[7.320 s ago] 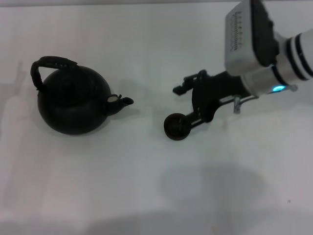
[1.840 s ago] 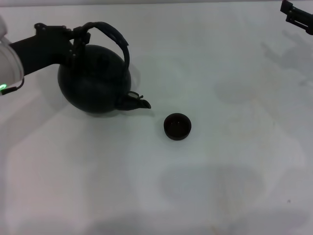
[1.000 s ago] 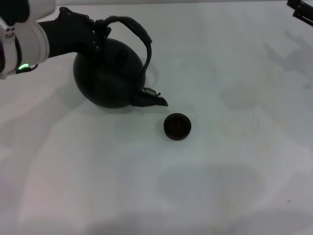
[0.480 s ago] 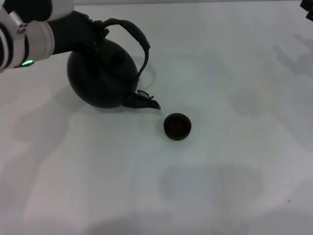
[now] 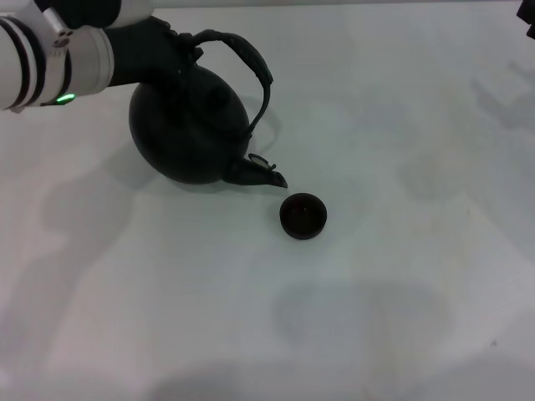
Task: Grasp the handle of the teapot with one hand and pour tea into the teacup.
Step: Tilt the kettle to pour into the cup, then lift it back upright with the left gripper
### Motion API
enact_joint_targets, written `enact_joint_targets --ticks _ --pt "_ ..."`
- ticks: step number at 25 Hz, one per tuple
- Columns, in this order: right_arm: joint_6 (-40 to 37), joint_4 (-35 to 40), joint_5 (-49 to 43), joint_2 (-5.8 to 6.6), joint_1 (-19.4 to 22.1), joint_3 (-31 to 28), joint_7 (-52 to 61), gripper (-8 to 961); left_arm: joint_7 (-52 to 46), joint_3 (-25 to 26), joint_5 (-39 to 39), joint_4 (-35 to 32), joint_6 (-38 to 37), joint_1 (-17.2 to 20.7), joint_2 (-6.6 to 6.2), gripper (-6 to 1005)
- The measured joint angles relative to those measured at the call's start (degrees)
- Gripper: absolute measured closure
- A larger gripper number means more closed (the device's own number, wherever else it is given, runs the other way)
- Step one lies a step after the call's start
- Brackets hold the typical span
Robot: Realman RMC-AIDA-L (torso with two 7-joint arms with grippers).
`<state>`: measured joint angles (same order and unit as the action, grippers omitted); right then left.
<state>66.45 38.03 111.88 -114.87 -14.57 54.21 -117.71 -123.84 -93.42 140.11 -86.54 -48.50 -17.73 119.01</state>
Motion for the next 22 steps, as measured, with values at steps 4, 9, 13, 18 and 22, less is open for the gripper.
enact_joint_targets --ticks 4,9,13,18,22 --pt "0.00 -0.08 0.00 0.00 0.08 -0.61 -0.07 108 -1.01 -0.48 1.24 -0.02 -0.72 -0.69 -0.01 874" --pt "-0.14 -0.17 -0.01 0.00 0.03 -0.76 -0.17 108 -2.41 -2.00 4.28 -0.04 -1.60 -1.76 -0.01 876" --pt "-0.31 -0.31 -0.01 0.00 -0.08 -0.77 -0.26 108 -3.08 -2.28 5.37 -0.25 -2.36 -2.46 -0.03 877" --pt "-0.43 -0.90 0.00 0.00 -0.28 -0.83 -0.29 109 -3.10 -2.42 5.91 -1.15 -2.54 -2.59 -0.02 877" --pt "-0.45 -1.19 -0.10 0.00 -0.36 -0.87 -0.35 109 -3.16 -2.68 6.02 -1.44 -2.54 -2.78 0.00 878"
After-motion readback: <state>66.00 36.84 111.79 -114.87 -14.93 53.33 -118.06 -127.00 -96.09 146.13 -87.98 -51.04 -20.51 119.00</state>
